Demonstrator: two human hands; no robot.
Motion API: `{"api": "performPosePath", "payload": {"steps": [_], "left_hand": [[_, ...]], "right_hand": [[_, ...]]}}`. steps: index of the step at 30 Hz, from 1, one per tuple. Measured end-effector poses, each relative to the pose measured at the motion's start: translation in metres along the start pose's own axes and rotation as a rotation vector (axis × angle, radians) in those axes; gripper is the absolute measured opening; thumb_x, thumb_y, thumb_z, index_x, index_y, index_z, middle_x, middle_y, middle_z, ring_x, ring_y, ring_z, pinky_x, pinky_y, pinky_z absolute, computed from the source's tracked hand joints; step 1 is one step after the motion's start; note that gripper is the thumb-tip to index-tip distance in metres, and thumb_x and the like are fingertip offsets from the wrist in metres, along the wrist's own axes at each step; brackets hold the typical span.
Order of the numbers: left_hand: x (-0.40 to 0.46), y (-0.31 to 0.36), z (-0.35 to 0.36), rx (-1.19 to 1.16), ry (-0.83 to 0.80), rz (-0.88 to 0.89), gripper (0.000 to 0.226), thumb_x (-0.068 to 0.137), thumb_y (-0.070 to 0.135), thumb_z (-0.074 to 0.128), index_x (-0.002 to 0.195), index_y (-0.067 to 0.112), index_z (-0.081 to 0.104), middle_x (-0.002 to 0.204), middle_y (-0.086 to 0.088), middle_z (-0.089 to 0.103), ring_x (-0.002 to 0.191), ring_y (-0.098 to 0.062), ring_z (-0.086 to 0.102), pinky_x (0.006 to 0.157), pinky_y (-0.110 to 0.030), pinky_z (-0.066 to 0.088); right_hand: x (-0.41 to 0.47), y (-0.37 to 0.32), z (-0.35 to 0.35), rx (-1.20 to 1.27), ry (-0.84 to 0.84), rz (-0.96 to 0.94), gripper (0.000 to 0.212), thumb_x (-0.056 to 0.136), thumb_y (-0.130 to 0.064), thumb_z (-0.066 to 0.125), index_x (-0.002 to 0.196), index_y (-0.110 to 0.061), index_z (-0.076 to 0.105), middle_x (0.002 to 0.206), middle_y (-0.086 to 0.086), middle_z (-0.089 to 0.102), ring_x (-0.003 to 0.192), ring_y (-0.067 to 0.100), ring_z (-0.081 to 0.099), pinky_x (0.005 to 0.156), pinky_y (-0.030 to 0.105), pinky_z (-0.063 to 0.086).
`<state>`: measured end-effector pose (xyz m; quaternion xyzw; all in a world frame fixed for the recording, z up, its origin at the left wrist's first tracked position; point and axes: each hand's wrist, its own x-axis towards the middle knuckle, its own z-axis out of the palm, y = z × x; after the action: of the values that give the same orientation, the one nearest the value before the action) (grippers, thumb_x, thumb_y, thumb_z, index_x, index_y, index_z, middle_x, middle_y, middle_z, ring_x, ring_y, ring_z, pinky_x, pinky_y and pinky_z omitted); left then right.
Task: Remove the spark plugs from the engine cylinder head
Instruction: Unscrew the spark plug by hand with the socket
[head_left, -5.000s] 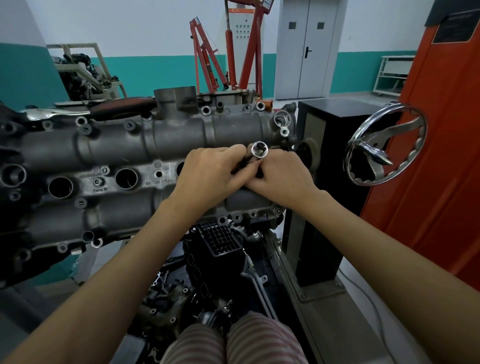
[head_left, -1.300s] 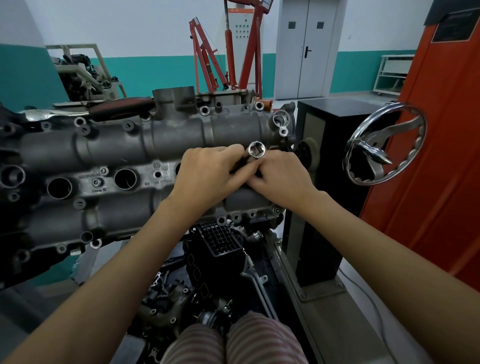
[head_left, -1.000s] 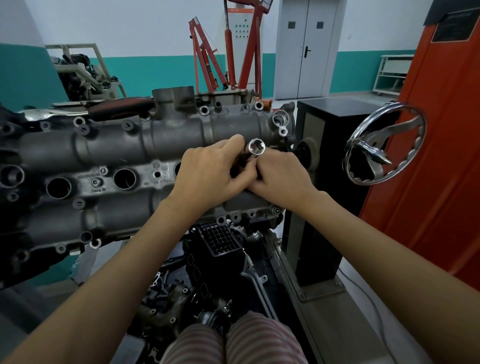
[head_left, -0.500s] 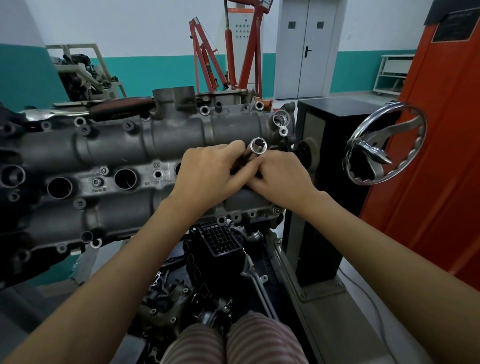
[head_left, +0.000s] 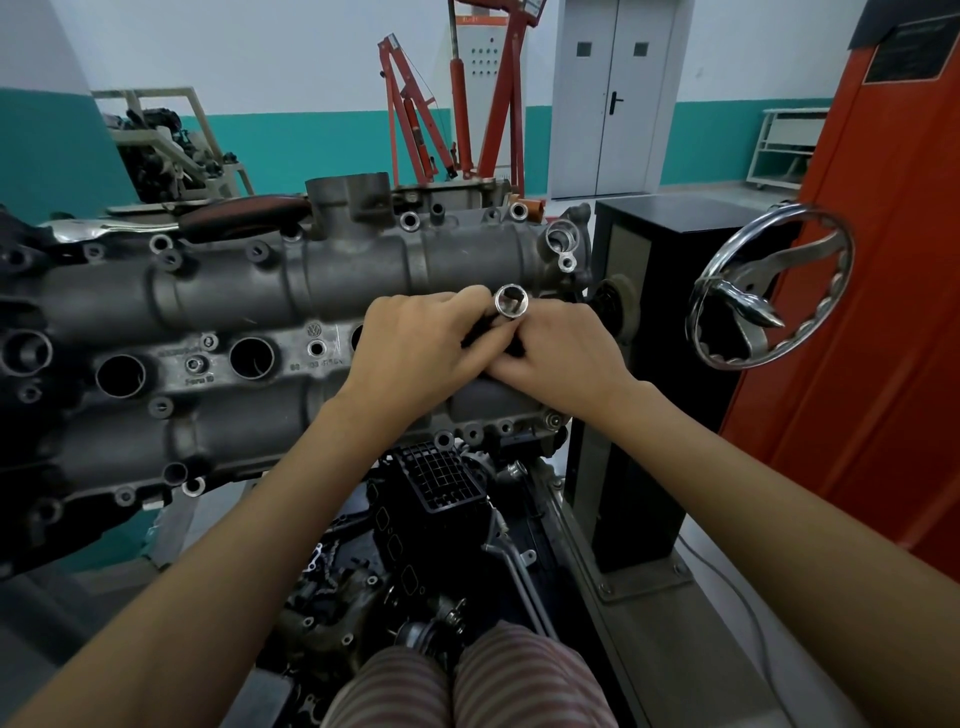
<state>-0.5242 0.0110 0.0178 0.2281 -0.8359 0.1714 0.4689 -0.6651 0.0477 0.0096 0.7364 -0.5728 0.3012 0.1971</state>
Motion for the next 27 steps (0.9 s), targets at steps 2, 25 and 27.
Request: {"api": "performPosePath", "payload": {"steps": [2,25,27], "left_hand": [[0.0,0.0002,-0.0004,-0.009,-0.006,-0.003,0.041,0.086,0.037,0.052,0.06,0.007,0.055,0.049,-0.004,0.056,0.041,-0.027,0.053,0.037,-0.03,0.038],[-0.0007,0.0008,-0.0008,-0.029,-0.035,-0.037,0.049,0.088,0.042,0.045,0.059,0.003,0.055,0.048,-0.008,0.056,0.044,-0.029,0.053,0.041,-0.035,0.041],[-0.0005,0.0013,-0.0012,-0.038,-0.046,-0.043,0.049,0.087,0.043,0.043,0.063,0.003,0.056,0.05,-0.007,0.056,0.046,-0.029,0.054,0.041,-0.037,0.042]], "right_hand": [[-0.0004,0.0002,0.0004,0.011,0.008,-0.006,0.046,0.082,-0.049,0.038,0.087,-0.01,0.062,0.071,0.007,0.064,0.065,0.025,0.06,0.053,0.028,0.036],[-0.0009,-0.0006,-0.0018,0.025,-0.006,-0.004,0.022,0.086,-0.03,0.054,0.085,-0.01,0.063,0.07,0.011,0.064,0.065,0.031,0.06,0.055,0.027,0.031],[-0.0015,-0.0011,-0.002,0.029,-0.005,-0.023,0.026,0.086,-0.032,0.05,0.085,-0.009,0.062,0.068,0.01,0.063,0.063,0.029,0.059,0.054,0.027,0.03]]}}
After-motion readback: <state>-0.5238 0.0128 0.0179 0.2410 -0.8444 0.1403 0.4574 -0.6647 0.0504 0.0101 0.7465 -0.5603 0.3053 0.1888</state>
